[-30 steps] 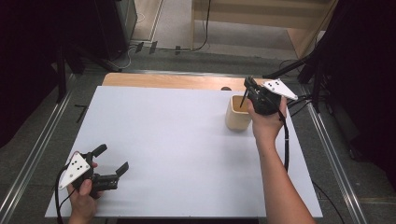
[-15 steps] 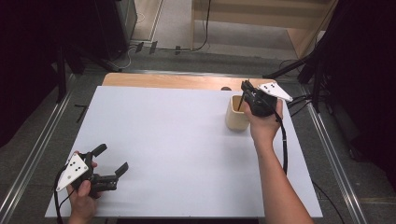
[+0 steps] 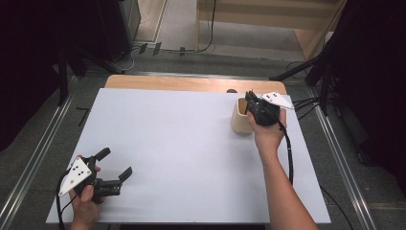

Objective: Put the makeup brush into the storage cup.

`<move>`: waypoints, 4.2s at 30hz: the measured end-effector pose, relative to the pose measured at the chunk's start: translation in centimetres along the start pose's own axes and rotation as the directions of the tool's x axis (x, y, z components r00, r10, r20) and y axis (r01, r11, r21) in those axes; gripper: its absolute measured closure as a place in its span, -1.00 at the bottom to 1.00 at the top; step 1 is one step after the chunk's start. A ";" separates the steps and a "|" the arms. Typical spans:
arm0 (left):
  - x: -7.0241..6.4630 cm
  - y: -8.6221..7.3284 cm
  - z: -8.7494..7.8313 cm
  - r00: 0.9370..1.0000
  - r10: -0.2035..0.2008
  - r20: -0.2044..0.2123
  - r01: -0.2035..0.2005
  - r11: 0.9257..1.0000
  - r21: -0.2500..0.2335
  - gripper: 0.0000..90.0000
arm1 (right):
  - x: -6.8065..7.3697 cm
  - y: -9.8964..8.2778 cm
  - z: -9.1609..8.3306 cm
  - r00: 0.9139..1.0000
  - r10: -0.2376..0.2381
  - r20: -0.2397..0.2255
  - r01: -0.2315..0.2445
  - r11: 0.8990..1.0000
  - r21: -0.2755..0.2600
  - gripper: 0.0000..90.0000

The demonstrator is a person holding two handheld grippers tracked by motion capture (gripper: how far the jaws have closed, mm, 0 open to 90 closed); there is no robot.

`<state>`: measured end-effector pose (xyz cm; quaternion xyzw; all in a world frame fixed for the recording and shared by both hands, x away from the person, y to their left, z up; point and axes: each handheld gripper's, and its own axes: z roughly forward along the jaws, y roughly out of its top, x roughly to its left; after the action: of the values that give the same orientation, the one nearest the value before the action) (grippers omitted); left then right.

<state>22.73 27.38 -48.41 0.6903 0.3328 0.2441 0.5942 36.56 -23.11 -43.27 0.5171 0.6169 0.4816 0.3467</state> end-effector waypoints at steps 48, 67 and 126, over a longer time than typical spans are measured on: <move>0.0 -0.1 0.1 1.000 0.004 -0.001 -0.004 1.000 0.007 -1.00 | 0.4 -0.5 -2.5 0.998 0.036 -0.052 -0.036 0.999 0.012 -1.00; -0.3 -0.1 0.3 1.000 0.007 0.004 -0.007 1.000 0.009 -1.00 | -0.6 -3.6 -6.4 0.998 0.031 -0.054 -0.031 1.000 0.005 -0.99; 0.3 -0.2 0.5 1.000 0.001 0.003 -0.001 1.000 0.028 -1.00 | -3.9 -13.0 -18.6 0.999 0.050 -0.011 -0.050 0.997 0.054 -0.99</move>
<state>23.26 27.25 -48.69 0.6991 0.3350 0.2389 0.5847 16.31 -31.34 -50.43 0.5386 0.6186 0.4764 0.3166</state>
